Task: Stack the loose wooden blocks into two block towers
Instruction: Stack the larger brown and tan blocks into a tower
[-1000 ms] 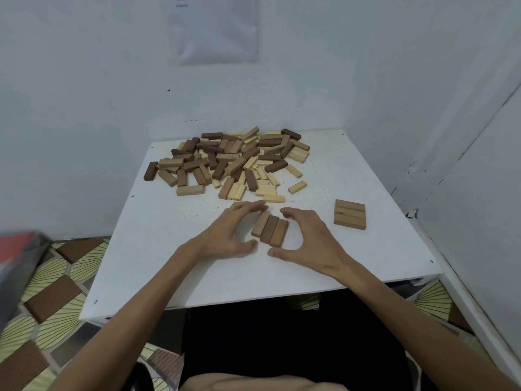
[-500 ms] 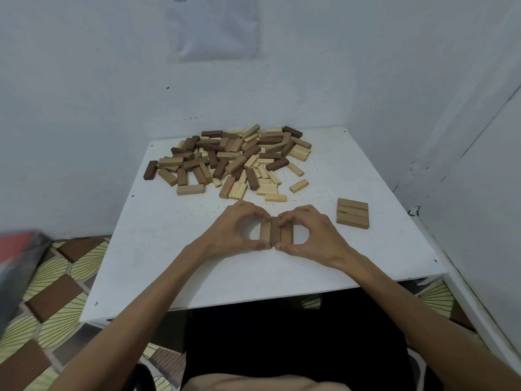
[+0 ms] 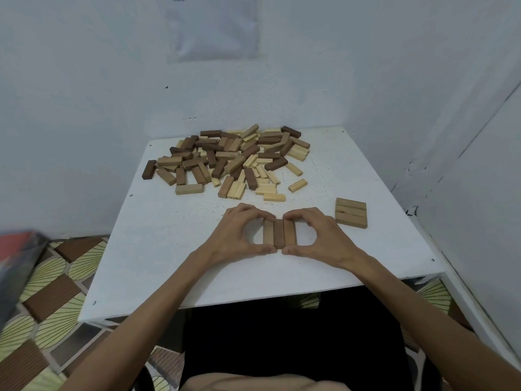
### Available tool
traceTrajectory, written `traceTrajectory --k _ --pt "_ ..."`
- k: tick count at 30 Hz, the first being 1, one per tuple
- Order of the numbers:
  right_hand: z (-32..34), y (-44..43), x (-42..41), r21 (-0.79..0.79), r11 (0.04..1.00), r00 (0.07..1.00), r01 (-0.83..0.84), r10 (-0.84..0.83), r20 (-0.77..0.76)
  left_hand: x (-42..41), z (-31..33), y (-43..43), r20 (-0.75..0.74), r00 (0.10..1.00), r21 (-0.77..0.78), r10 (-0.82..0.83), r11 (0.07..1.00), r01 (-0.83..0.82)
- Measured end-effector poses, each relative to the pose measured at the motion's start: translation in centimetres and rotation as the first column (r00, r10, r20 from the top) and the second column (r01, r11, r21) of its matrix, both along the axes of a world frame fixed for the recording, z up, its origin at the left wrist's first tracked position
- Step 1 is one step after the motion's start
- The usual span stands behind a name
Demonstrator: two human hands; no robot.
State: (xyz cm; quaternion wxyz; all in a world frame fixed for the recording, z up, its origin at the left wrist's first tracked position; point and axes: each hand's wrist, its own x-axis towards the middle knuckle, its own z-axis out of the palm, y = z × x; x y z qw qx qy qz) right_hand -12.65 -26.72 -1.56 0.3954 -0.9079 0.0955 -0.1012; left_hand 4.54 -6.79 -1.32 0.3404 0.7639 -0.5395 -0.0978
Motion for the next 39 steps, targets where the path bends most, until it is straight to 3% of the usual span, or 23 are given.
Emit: traceTrajectory --k 15,24,31,39 --pt "0.2 -0.4 -0.2 -0.073 0.995 0.992 -0.063 0.07 0.103 -0.9 0.5 -1.4 -0.09 0.993 -0.108 -0.072 0.992 0.063" --pt "2.0 -4.9 -3.1 -0.09 0.993 0.993 0.082 -0.074 0.092 -2.1 2.1 -7.3 -0.179 0.973 -0.11 -0.143 0.986 0.125" --pt "2.4 -9.1 -5.2 -0.051 0.979 0.978 0.197 -0.193 0.074 -3.3 2.1 -12.7 -0.146 0.971 -0.099 -0.19 0.979 0.177" --pt "1.7 -11.8 -6.6 -0.031 0.977 0.975 0.212 -0.209 0.075 -4.1 1.5 -15.9 -0.197 0.965 -0.061 -0.176 0.984 0.167"
